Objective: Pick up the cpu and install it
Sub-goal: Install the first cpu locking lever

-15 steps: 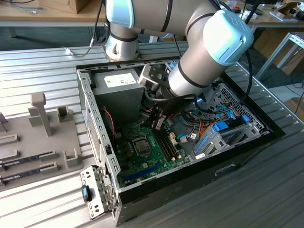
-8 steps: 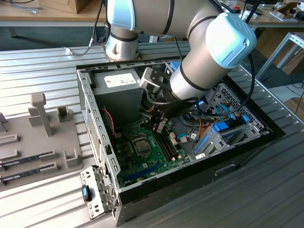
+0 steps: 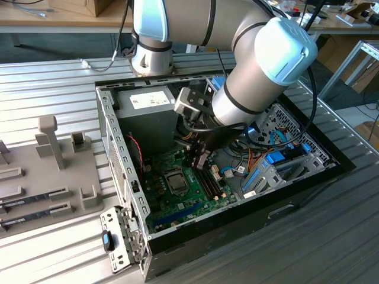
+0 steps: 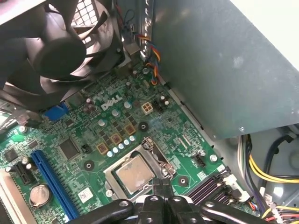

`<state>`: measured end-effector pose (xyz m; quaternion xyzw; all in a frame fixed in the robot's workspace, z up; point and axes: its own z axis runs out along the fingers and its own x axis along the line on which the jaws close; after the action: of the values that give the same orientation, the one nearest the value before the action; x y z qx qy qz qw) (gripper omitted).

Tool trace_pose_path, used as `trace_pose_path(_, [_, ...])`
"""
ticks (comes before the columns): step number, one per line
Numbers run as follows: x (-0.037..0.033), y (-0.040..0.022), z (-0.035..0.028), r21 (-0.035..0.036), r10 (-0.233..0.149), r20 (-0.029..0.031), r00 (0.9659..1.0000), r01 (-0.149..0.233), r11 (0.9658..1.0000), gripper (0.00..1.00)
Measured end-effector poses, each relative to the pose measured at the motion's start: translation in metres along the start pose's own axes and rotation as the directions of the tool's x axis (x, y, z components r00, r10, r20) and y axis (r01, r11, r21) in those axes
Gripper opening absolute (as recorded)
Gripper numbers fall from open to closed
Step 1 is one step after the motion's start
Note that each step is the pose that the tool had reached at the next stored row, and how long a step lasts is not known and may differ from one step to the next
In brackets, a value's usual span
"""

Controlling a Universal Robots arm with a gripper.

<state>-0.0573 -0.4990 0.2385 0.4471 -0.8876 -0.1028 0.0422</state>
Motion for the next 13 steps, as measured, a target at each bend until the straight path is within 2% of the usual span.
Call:
trace_pose_path(5, [0.0021,-0.0028,0.0025,0.0057,0.003,-0.0122,0.9999,-0.002,1.0000,0.11])
trace_pose_path(7, [0.0031,-0.0042,0.0034,0.0064,0.003,-0.0142,0.9999,-0.003,1.0000,0.11])
trace_pose_path(13, [0.0073,-0.0092,0.0041,0.0065,0.003,-0.0153,0.9999,-0.003,1.0000,0.11])
